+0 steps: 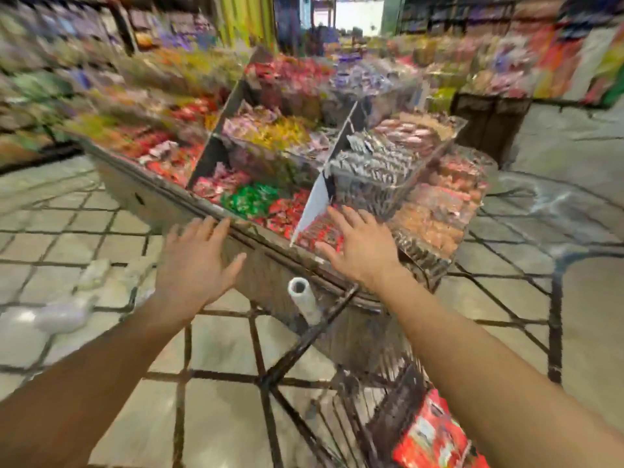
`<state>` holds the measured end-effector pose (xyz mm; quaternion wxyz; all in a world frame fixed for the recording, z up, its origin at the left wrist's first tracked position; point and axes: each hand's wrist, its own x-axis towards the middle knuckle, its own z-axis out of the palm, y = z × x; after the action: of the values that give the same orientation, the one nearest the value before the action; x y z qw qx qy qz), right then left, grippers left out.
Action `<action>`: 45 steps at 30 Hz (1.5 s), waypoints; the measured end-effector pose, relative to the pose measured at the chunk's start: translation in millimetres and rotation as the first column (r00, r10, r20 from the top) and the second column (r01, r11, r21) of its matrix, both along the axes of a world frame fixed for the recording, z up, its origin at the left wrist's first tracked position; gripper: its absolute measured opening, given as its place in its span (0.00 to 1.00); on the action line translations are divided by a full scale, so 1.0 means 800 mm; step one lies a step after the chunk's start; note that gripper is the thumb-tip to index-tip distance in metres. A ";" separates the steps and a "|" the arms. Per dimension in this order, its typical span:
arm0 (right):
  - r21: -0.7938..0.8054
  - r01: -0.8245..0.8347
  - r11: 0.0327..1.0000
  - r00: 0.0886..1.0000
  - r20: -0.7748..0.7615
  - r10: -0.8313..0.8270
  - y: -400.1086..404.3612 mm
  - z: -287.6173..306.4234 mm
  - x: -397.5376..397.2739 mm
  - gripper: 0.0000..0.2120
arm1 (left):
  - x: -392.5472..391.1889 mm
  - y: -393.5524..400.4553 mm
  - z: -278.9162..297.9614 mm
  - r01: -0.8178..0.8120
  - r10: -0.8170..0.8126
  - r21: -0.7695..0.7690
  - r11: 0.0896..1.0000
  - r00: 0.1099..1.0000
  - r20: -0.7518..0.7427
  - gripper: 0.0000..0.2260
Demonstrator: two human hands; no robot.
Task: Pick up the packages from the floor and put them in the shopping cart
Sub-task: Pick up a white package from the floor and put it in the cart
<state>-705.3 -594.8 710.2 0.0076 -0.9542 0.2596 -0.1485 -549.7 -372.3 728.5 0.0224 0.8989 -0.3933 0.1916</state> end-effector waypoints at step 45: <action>0.042 -0.656 0.753 0.738 -0.173 0.652 0.495 -0.057 1.165 0.40 | 0.919 0.588 -0.100 -0.726 0.721 0.050 0.685 0.667 -0.189 0.32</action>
<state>226.8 -199.0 664.3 0.0259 -0.9938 -0.0938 -0.0539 185.9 98.4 648.6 -0.0041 0.9947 0.0022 0.1025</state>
